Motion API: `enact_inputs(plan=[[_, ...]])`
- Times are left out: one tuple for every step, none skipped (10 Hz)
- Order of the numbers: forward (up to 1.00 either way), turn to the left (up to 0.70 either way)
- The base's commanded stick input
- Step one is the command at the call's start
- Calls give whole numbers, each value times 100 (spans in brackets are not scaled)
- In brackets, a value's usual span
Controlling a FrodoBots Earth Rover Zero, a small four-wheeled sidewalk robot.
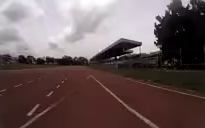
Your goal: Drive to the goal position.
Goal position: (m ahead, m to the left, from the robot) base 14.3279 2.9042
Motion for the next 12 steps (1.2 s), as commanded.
enact_inputs(plan=[[70,0],[70,0],[70,0],[70,0],[70,0],[70,0],[70,0],[70,0],[70,0],[70,0],[70,0],[70,0]])
